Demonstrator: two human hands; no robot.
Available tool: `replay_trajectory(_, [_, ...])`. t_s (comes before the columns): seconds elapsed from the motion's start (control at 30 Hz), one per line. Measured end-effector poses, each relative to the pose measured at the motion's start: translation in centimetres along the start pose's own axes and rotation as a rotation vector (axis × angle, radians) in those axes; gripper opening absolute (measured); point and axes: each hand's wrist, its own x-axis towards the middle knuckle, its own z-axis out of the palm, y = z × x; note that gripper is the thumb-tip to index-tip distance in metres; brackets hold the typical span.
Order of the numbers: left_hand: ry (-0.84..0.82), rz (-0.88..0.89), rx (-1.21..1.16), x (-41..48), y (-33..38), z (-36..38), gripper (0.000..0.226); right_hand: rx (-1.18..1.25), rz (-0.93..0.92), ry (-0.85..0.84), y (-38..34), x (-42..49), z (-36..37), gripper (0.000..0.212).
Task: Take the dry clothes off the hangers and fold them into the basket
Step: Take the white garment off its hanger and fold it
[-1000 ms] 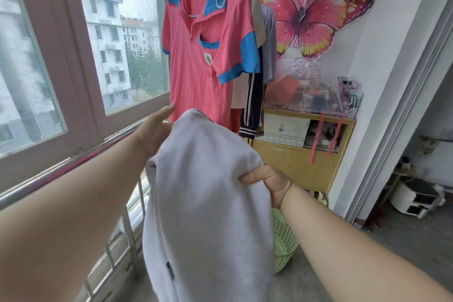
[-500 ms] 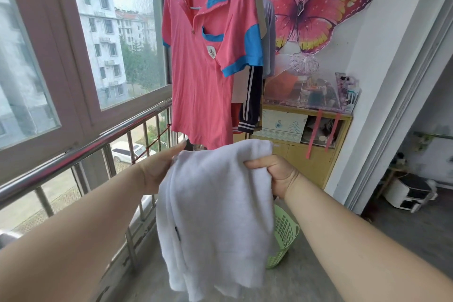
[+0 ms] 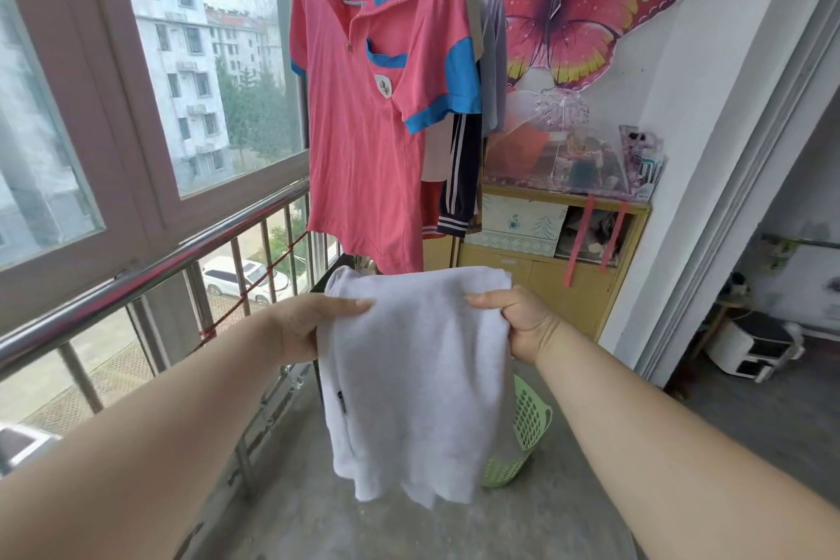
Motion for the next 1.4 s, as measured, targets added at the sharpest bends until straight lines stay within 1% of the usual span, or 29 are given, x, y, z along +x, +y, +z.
replay_trajectory(0.03, [0.045, 0.002, -0.003, 0.4, 0.0, 0.2, 0.087, -0.005, 0.009, 0.031, 0.0, 0.0, -0.1, 0.032])
replay_trajectory(0.13, [0.251, 0.079, -0.067, 2.1, 0.3, 0.7, 0.070, -0.034, 0.054, 0.160, -0.1, 0.4, -0.6, 0.036])
replay_trajectory(0.17, [0.312, 0.118, -0.075, 2.6, 0.4, 0.7, 0.069, -0.053, 0.071, 0.215, -0.1, 0.6, -0.6, 0.038])
replay_trajectory(0.2, [0.344, 0.162, -0.071, 3.1, 0.4, 0.7, 0.074, -0.071, 0.085, 0.271, 0.0, 0.8, -0.7, 0.040])
replay_trajectory(0.27, [0.355, 0.244, -0.077, 3.7, 0.1, 0.6, 0.094, -0.097, 0.094, 0.398, 0.2, 1.4, -0.9, 0.044])
replay_trajectory(0.3, [0.354, 0.275, -0.077, 3.9, 0.0, 0.6, 0.100, -0.111, 0.084, 0.467, 0.2, 1.7, -0.9, 0.049])
replay_trajectory(0.37, [0.307, 0.325, -0.095, 4.4, -0.2, 0.8, 0.102, -0.130, 0.013, 0.582, 0.4, 2.3, -1.3, 0.073])
replay_trajectory(0.4, [0.277, 0.341, -0.099, 4.4, -0.2, 1.0, 0.100, -0.164, -0.029, 0.574, 0.4, 2.4, -1.5, 0.086])
replay_trajectory(0.43, [0.257, 0.346, -0.090, 4.6, -0.2, 1.2, 0.098, -0.189, -0.072, 0.530, 0.3, 2.4, -1.7, 0.094])
replay_trajectory(0.5, [0.244, 0.346, -0.061, 4.9, -0.2, 1.0, 0.095, -0.272, -0.070, 0.347, -0.1, 1.6, -1.6, 0.093])
replay_trajectory(0.53, [0.245, 0.347, -0.046, 5.0, -0.1, 0.9, 0.090, -0.373, -0.060, 0.273, -0.4, 1.3, -1.9, 0.086])
replay_trajectory(0.57, [0.249, 0.349, -0.024, 5.1, 0.0, 0.8, 0.084, -0.549, -0.051, 0.257, -0.7, 1.1, -2.1, 0.077])
replay_trajectory(0.6, [0.248, 0.356, 0.004, 5.3, 0.1, 0.7, 0.080, -0.766, -0.048, 0.273, -1.0, 0.9, -2.3, 0.065])
replay_trajectory(0.67, [0.238, 0.385, 0.071, 5.4, 0.2, 1.0, 0.075, -1.167, -0.013, 0.350, -1.7, 0.6, -2.3, 0.033])
replay_trajectory(0.7, [0.228, 0.408, 0.103, 5.3, 0.3, 1.6, 0.073, -1.322, 0.017, 0.399, -2.0, 0.4, -2.3, 0.027])
replay_trajectory(0.77, [0.209, 0.451, 0.142, 5.1, 0.4, 3.0, 0.071, -1.558, 0.053, 0.453, -2.1, 0.3, -2.5, 0.032])
replay_trajectory(0.83, [0.182, 0.482, 0.173, 5.1, 0.6, 4.4, 0.070, -1.709, -0.002, 0.392, -2.1, 0.5, -2.8, 0.044])
replay_trajectory(0.9, [0.110, 0.489, 0.190, 5.1, 0.8, 5.7, 0.069, -1.682, -0.060, 0.256, -2.2, 0.4, -2.8, 0.069])
replay_trajectory(0.97, [0.030, 0.492, 0.226, 5.1, 1.0, 6.9, 0.070, -1.549, -0.091, 0.123, -2.4, 0.4, -2.4, 0.103])
replay_trajectory(1.0, [0.002, 0.491, 0.247, 5.0, 1.1, 7.6, 0.069, -1.478, -0.098, 0.060, -2.3, 0.3, -2.2, 0.111])
replay_trajectory(1.03, [-0.025, 0.488, 0.263, 5.0, 1.2, 8.1, 0.069, -1.410, -0.106, 0.012, -2.1, 0.4, -2.1, 0.108])
replay_trajectory(1.07, [-0.054, 0.477, 0.276, 4.9, 1.3, 8.6, 0.069, -1.344, -0.110, -0.017, -1.8, 0.4, -2.1, 0.094])
replay_trajectory(1.13, [-0.096, 0.452, 0.336, 5.0, 1.4, 9.4, 0.072, -1.239, -0.075, -0.017, -1.4, 0.5, -2.6, 0.047])
replay_trajectory(1.17, [-0.091, 0.453, 0.417, 5.1, 1.4, 9.6, 0.076, -1.202, -0.046, 0.004, -1.3, 0.5, -3.1, 0.030])
replay_trajectory(1.2, [-0.045, 0.458, 0.533, 5.4, 1.3, 9.9, 0.080, -1.171, -0.019, 0.036, -1.3, 0.6, -3.6, 0.023])
replay_trajectory(1.27, [0.155, 0.470, 0.761, 6.3, 0.8, 10.5, 0.092, -1.077, 0.046, 0.106, -1.2, 0.6, -4.8, 0.027])
replay_trajectory(1.33, [0.416, 0.508, 0.858, 7.1, -0.1, 11.4, 0.095, -0.955, 0.109, 0.176, -1.0, 0.5, -6.4, 0.030])
replay_trajectory(1.37, [0.526, 0.552, 0.886, 7.3, -0.7, 11.9, 0.087, -0.899, 0.142, 0.215, -0.9, 0.4, -7.1, 0.031])
replay_trajectory(1.4, [0.608, 0.600, 0.917, 7.8, -1.6, 12.6, 0.072, -0.846, 0.173, 0.250, -0.8, 0.4, -8.2, 0.031])
